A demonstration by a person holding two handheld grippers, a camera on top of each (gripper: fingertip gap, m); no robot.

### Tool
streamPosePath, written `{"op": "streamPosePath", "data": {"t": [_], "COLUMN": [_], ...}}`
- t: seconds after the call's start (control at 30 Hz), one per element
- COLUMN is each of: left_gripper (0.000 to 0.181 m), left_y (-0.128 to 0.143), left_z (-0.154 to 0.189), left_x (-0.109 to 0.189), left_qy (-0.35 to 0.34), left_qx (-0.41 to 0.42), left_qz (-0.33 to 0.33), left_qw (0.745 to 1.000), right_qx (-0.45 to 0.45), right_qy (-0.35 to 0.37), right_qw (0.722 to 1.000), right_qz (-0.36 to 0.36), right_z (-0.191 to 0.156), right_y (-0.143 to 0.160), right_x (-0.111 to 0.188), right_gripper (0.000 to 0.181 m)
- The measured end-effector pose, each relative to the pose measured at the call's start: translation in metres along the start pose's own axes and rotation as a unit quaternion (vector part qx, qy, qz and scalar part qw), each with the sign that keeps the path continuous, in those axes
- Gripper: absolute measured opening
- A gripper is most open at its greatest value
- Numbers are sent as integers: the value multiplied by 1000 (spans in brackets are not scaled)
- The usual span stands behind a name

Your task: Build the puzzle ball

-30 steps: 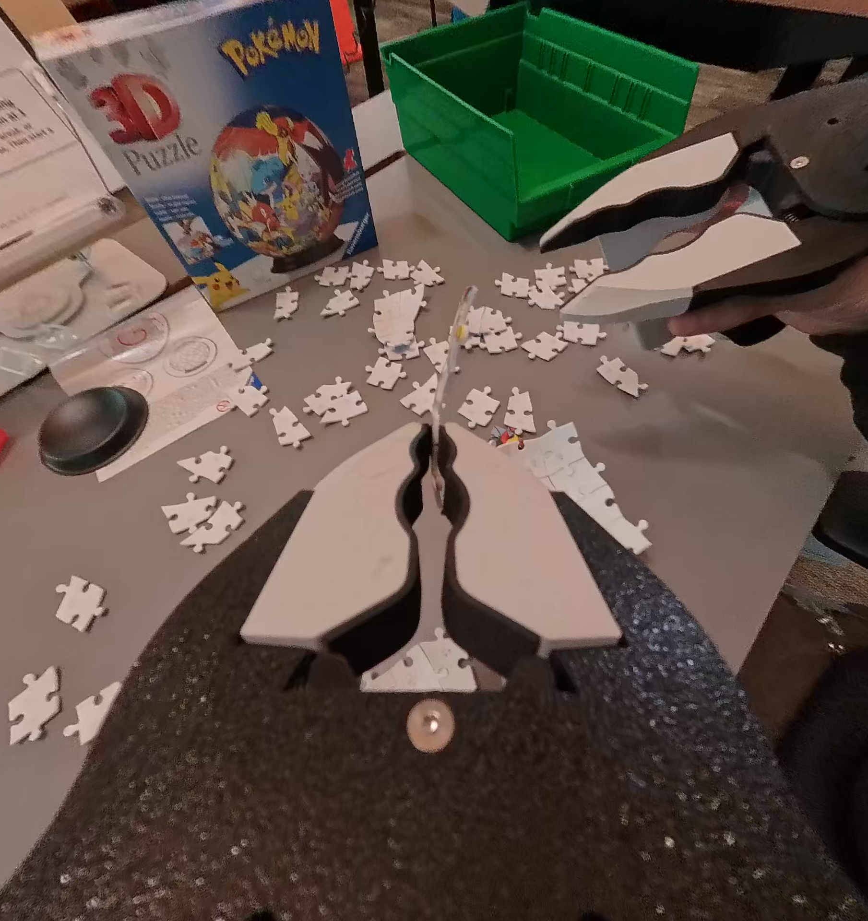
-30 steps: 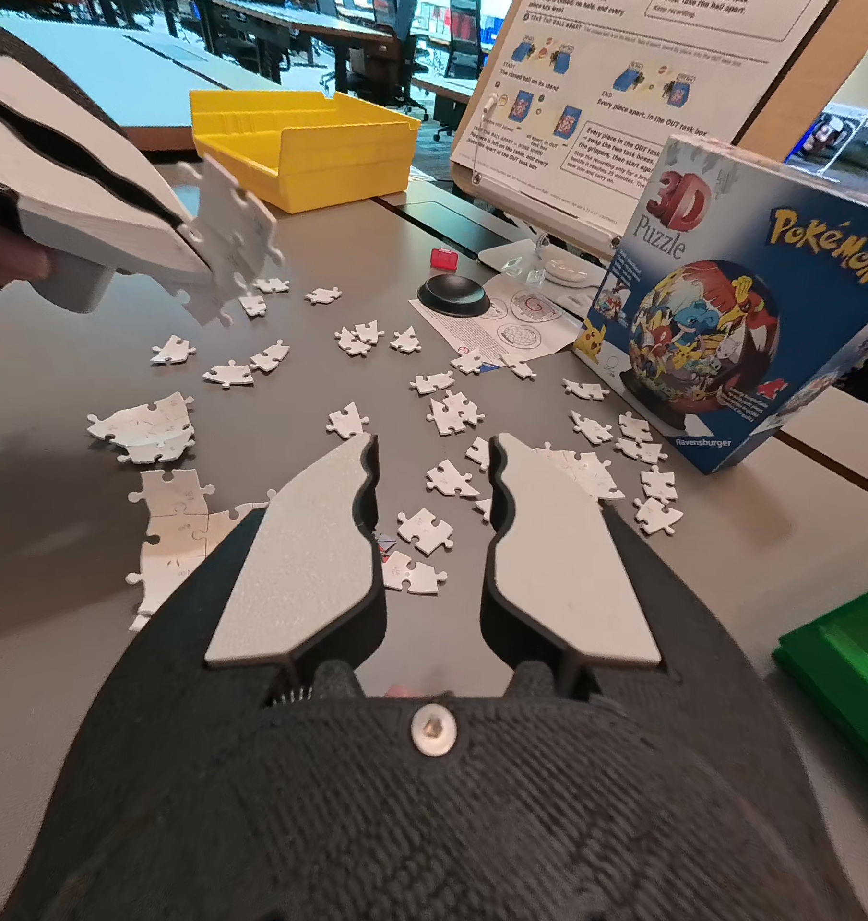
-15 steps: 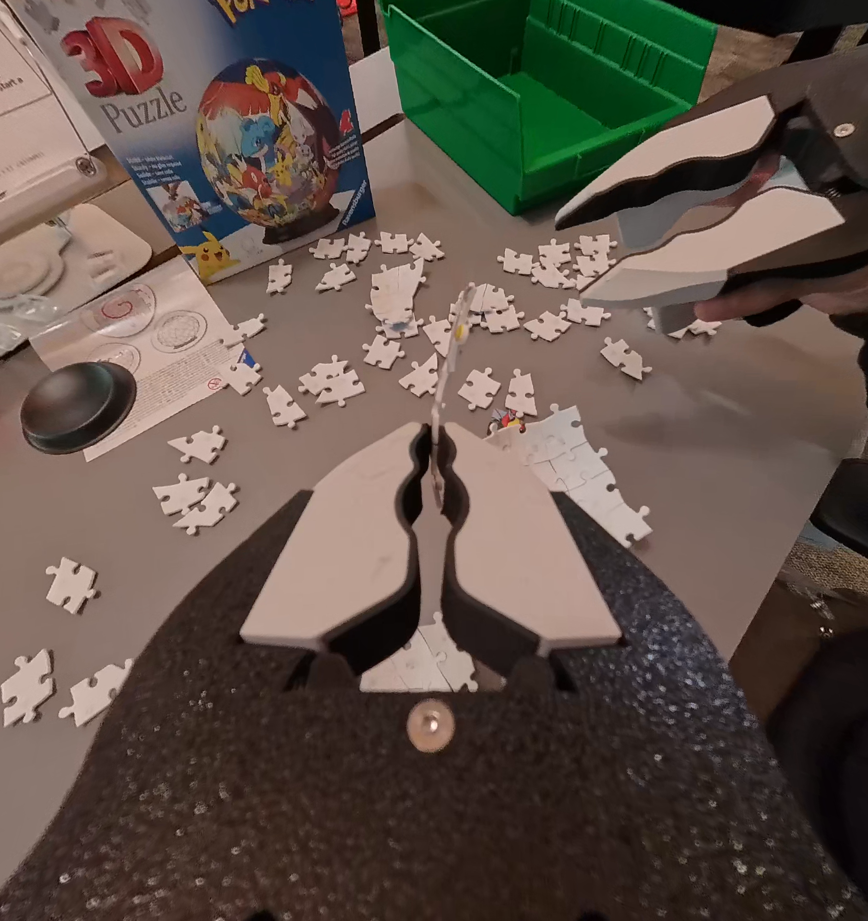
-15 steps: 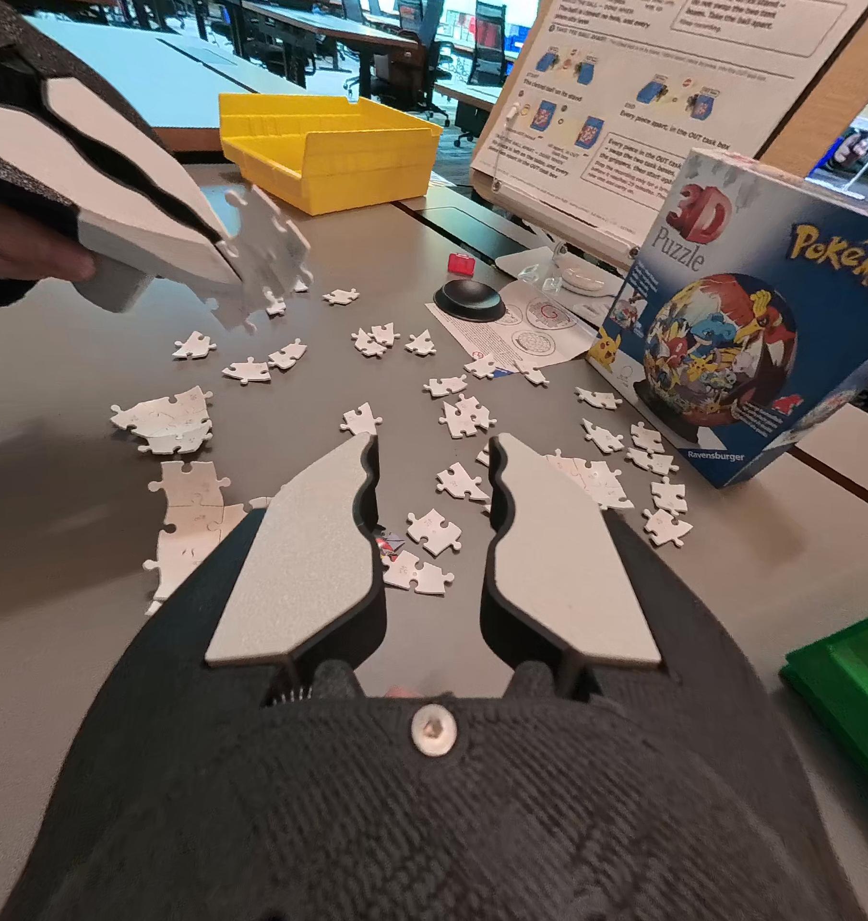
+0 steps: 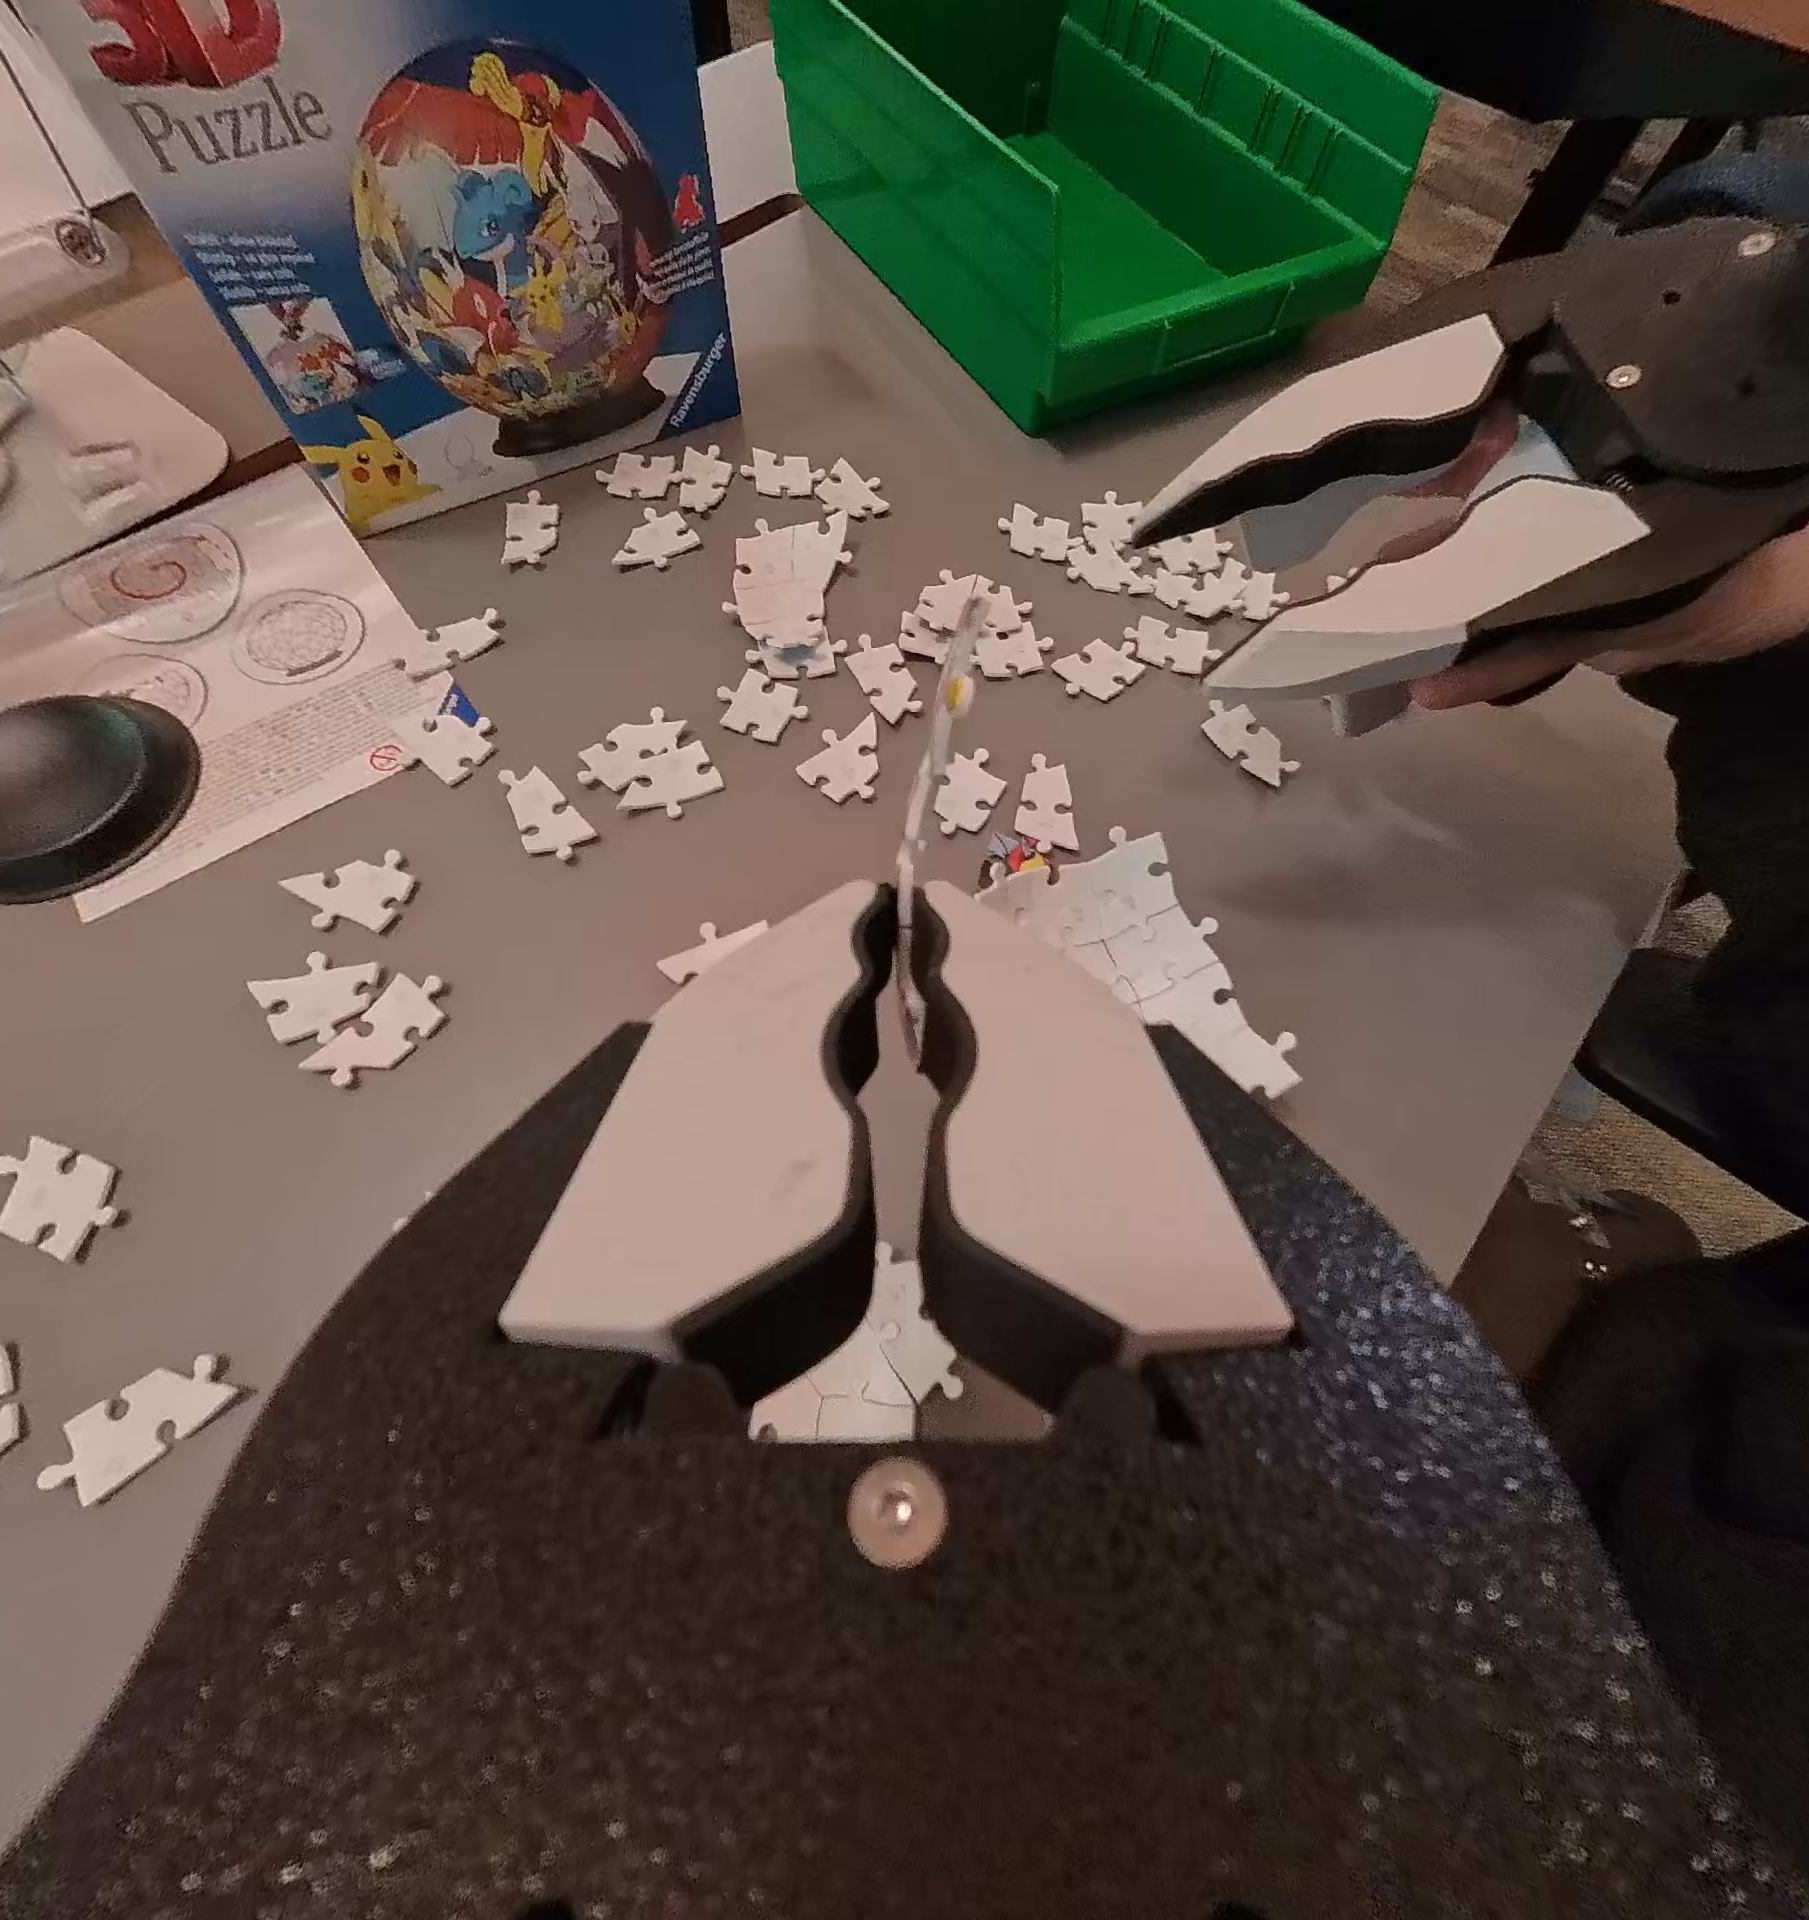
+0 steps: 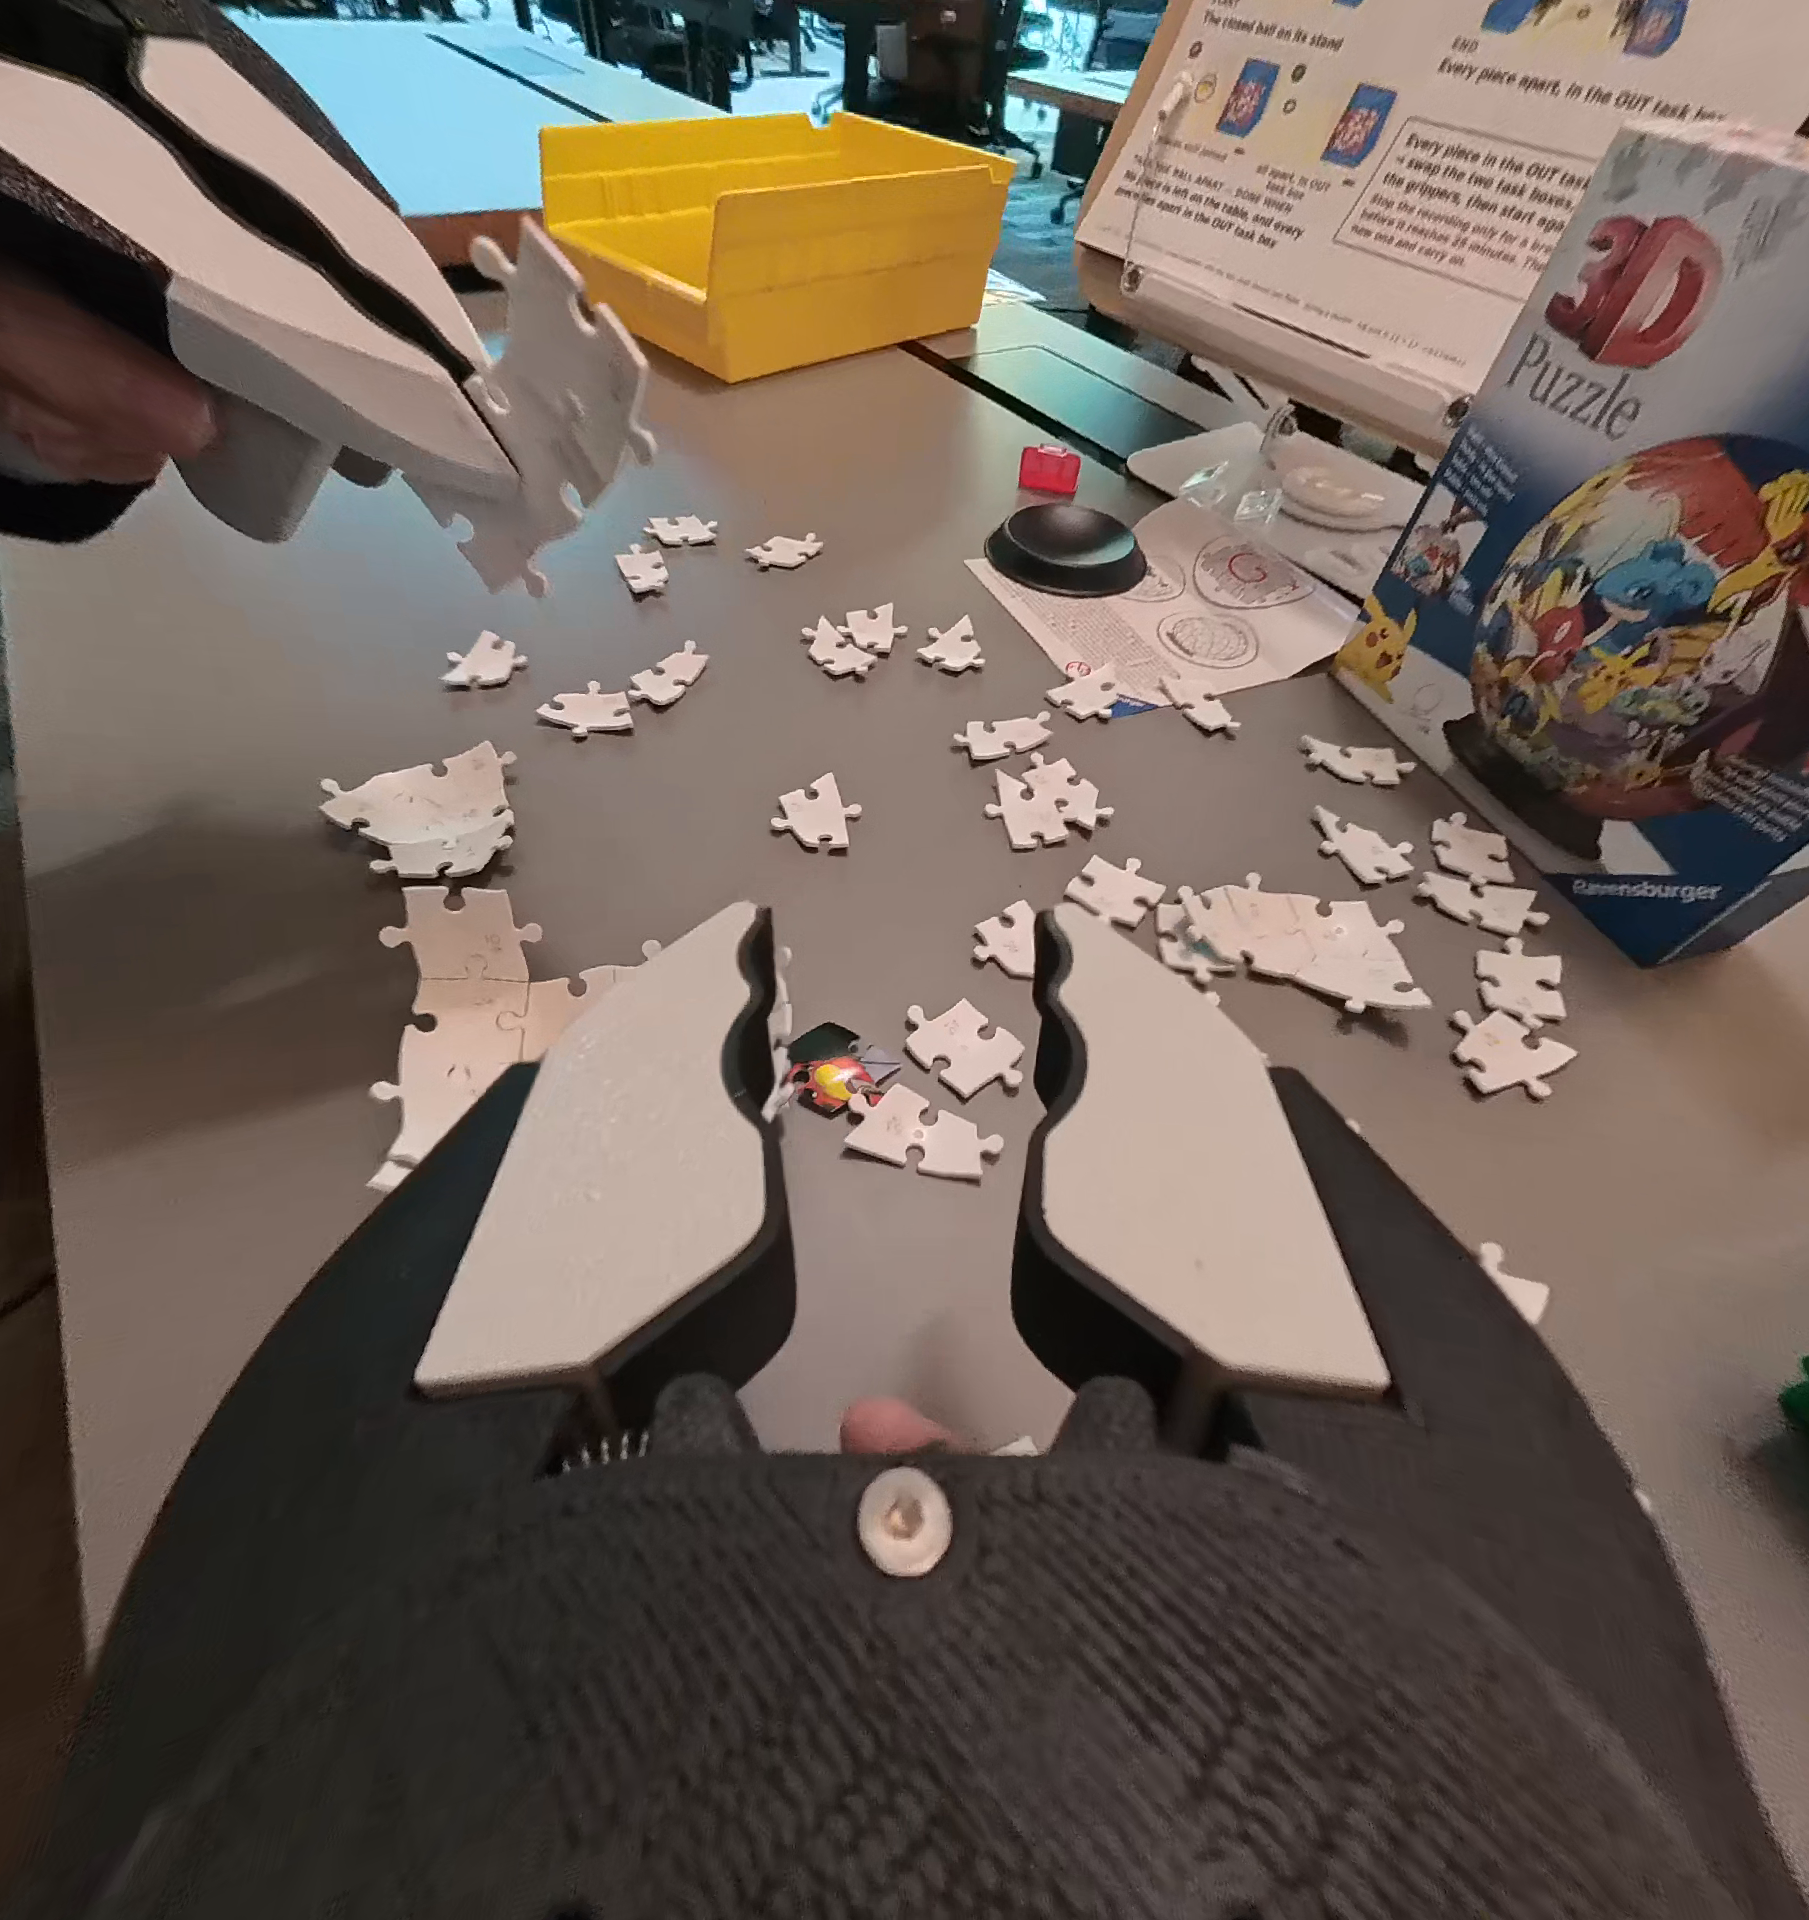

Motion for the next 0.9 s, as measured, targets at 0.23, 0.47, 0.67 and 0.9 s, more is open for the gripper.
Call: {"op": "streamPosePath", "data": {"t": [0.23,0.47,0.67,0.9], "left_gripper": [2,2,2,2], "left_y": [5,11,13,16], "left_z": [-4,-7,-4,-9], "left_x": [0,-5,-15,-18], "left_qy": [24,36,53,53], "left_qx": [12,18,22,29], "left_qz": [-11,-9,-10,-4], "left_qw": [1000,999,998,998], "right_qx": [-25,-12,15,25], "right_qy": [-36,-88,-166,-174], "right_qw": [999,988,960,949], "right_qz": [-13,-129,-224,-262], "right_z": [0,13,14,28], "right_y": [-3,0,12,8], "right_x": [7,-1,-11,-13], "right_gripper": [49,41,53,52]}}
Point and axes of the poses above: each gripper's, where its closed fingertips meet, x back along the fingers, y out of its underside, z = x × y across the jaws, the point moved 2 cm from there along x, back along the fingers, and after that the axes turned 8 degrees about z, right-handed, at the moved point
